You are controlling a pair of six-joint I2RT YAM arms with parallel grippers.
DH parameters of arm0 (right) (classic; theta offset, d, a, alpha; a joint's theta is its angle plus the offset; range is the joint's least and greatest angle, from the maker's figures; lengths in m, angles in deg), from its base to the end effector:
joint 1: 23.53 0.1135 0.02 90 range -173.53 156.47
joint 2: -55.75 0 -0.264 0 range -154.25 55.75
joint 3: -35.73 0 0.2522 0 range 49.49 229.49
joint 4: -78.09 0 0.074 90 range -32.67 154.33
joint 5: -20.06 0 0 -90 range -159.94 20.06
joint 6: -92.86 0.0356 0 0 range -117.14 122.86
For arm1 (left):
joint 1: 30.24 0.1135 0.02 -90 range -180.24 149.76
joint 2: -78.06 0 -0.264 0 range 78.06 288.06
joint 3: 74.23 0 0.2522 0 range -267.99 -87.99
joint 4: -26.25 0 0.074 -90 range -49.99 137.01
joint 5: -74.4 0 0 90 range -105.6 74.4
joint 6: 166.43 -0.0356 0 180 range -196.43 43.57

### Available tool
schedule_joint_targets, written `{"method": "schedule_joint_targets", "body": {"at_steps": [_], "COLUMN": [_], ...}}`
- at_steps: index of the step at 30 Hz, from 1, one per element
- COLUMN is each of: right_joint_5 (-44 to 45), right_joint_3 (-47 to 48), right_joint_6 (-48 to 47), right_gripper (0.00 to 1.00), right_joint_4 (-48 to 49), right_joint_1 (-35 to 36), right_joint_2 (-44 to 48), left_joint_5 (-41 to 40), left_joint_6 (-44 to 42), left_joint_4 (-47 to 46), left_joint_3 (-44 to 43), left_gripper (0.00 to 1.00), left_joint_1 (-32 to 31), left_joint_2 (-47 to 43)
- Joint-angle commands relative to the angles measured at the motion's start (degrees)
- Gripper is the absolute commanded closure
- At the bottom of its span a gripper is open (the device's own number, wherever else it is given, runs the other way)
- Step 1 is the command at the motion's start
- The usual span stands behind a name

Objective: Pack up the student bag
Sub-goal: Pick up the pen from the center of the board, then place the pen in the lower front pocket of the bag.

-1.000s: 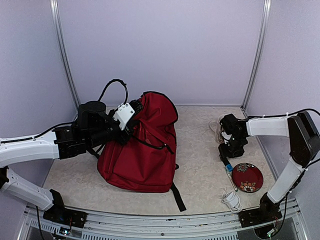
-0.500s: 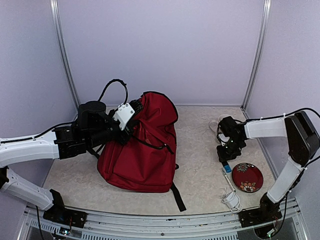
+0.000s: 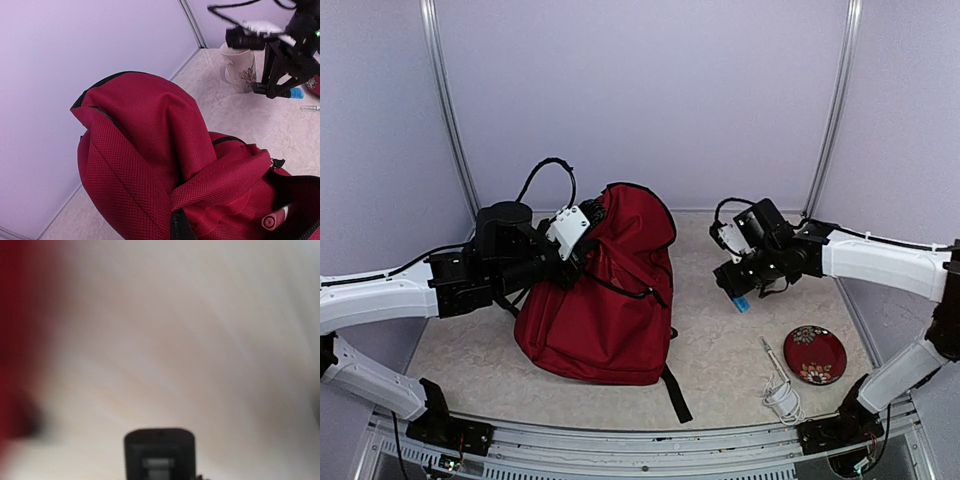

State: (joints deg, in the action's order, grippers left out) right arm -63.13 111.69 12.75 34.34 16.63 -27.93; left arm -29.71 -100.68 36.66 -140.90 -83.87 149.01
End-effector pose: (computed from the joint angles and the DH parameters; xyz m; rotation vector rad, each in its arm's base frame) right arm 0.2389 0.1960 0.2565 -0.5963 2.4018 0.2324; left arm 0.1791 -0.2286 0.3167 1.0049 1.5191 -0.1377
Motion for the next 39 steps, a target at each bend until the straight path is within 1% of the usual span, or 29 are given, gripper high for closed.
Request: {"method": "schedule_joint_targets", "body": {"at_steps": [1,2,4,5,6,8,9,11,14,15,18,19,20,22,24,25,26,27,28,29,30,31,32,35,37,39], "right_joint_5": [-13.11,-15.48,-19.44,-20.54,-21.10,-23.09,-24.44,-26.49,-28.32,-28.42,-27.33,-27.27,-26.79,-24.30,-19.76,-17.52,-13.69,-9.36,-4.79,1.02,5.06,8.40,10.21,10.36,5.89,0.38], "right_joint_3": [-4.53,-7.46,-11.95,-12.34,-11.39,-8.13,-6.28,-2.98,-2.99,-3.09,-2.76,-2.26,-1.80,-0.08,2.71,4.29,6.02,7.43,8.68,10.15,10.77,10.88,10.39,6.57,2.27,-1.05], "right_joint_6": [-3.18,-0.85,2.79,3.22,3.20,2.86,2.92,3.08,4.27,4.04,0.64,-0.87,-2.05,-3.68,-4.75,-5.01,-4.71,-3.50,-1.22,2.34,7.26,13.13,22.26,35.95,40.17,42.07], "right_gripper": [1.00,1.00,1.00,1.00,1.00,1.00,1.00,1.00,1.00,1.00,1.00,0.93,0.81,0.54,0.34,0.26,0.19,0.13,0.09,0.07,0.06,0.06,0.06,0.06,0.04,0.00], "right_joint_4": [33.13,42.75,62.84,69.23,73.33,76.63,76.33,73.57,69.94,67.81,56.35,51.77,47.21,38.54,30.45,26.65,23.05,19.22,15.20,9.84,4.21,-5.68,-13.88,-33.44,-39.84,-42.11], "right_joint_1": [7.49,8.48,10.61,11.90,13.17,14.74,15.11,15.63,15.74,15.96,17.42,17.81,18.08,18.14,18.19,18.14,18.20,18.13,18.02,17.58,16.73,15.31,14.06,12.90,12.88,13.03], "right_joint_2": [11.16,11.97,10.57,8.72,6.35,1.29,-1.26,-5.17,-8.27,-8.79,-8.75,-8.13,-7.21,-4.68,-1.88,-0.53,1.04,2.47,3.71,4.73,5.43,5.87,5.93,5.10,5.39,6.69], "left_joint_5": [1.25,1.32,1.27,1.23,1.08,1.18,1.28,1.28,1.30,1.46,1.56,1.54,1.54,1.67,1.85,1.93,1.96,1.87,1.76,1.73,1.63,1.68,1.71,1.62,1.54,1.61], "left_joint_6": [0.19,0.26,0.34,0.34,0.42,0.50,0.54,0.65,0.78,0.85,0.91,0.95,0.89,0.93,1.00,1.03,1.02,0.99,1.00,0.97,0.99,1.04,0.99,0.73,0.66,0.58], "left_joint_4": [-8.64,-8.57,-8.52,-8.56,-8.59,-8.60,-8.55,-8.57,-8.80,-8.82,-8.69,-8.71,-8.67,-8.70,-8.67,-8.64,-8.60,-8.59,-8.55,-8.52,-8.39,-8.34,-8.29,-8.07,-8.00,-7.94], "left_joint_3": [-4.73,-4.75,-4.84,-4.83,-4.82,-4.83,-4.87,-4.90,-4.76,-4.71,-4.76,-4.75,-4.75,-4.84,-4.75,-4.75,-4.75,-4.76,-4.82,-4.91,-4.95,-5.01,-4.95,-4.99,-5.01,-4.94], "left_gripper": [1.00,1.00,1.00,1.00,1.00,1.00,1.00,1.00,1.00,1.00,1.00,1.00,1.00,1.00,1.00,1.00,1.00,1.00,1.00,1.00,1.00,1.00,1.00,1.00,1.00,1.00], "left_joint_1": [-0.45,-0.51,-0.47,-0.43,-0.44,-0.51,-0.51,-0.44,-0.38,-0.36,-0.34,-0.33,-0.27,-0.25,-0.25,-0.29,-0.33,-0.34,-0.34,-0.34,-0.34,-0.40,-0.42,-0.64,-0.76,-0.84], "left_joint_2": [-1.20,-1.10,-0.85,-0.72,-0.65,-0.65,-0.65,-0.77,-1.10,-1.16,-1.01,-1.00,-0.95,-0.87,-0.87,-0.81,-0.75,-0.66,-0.60,-0.56,-0.49,-0.47,-0.45,-0.22,-0.11,-0.12]}}
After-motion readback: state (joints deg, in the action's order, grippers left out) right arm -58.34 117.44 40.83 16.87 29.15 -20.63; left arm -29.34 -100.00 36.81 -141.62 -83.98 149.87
